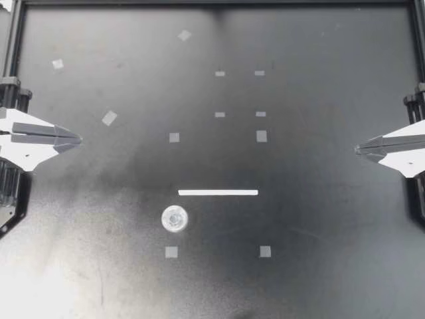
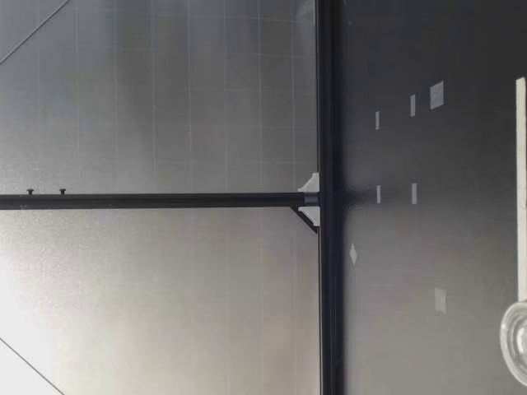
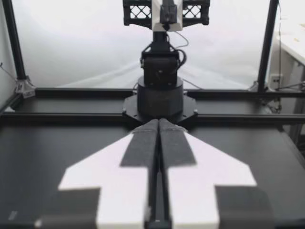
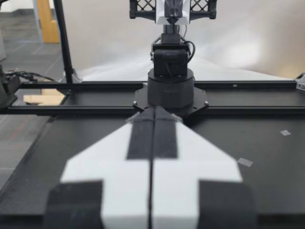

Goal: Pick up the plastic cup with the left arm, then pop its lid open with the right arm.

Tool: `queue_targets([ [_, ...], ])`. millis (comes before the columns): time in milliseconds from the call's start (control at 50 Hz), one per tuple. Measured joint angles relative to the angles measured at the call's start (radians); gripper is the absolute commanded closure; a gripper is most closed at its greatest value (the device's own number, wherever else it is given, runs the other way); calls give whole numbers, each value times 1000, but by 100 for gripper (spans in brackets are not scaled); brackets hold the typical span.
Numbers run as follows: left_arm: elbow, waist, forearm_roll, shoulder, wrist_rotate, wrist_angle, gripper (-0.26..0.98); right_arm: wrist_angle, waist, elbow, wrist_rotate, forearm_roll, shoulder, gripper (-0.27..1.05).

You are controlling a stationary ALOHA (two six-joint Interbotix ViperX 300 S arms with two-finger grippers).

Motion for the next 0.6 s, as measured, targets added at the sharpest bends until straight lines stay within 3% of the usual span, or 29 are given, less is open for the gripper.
queue_targets([
  [100, 66, -6, 0, -3, -8, 2, 86, 8, -2, 32, 9, 2, 3, 94],
  [280, 106, -9, -23, 9, -12, 20, 86, 91, -3, 46, 71, 32, 35, 94],
  [420, 41, -9, -25, 74, -9, 143, 86, 221, -3, -60, 69, 34, 101, 94],
  [600, -29, -14, -48, 204, -49, 233, 86, 353, 5, -242, 69, 34, 316, 94],
])
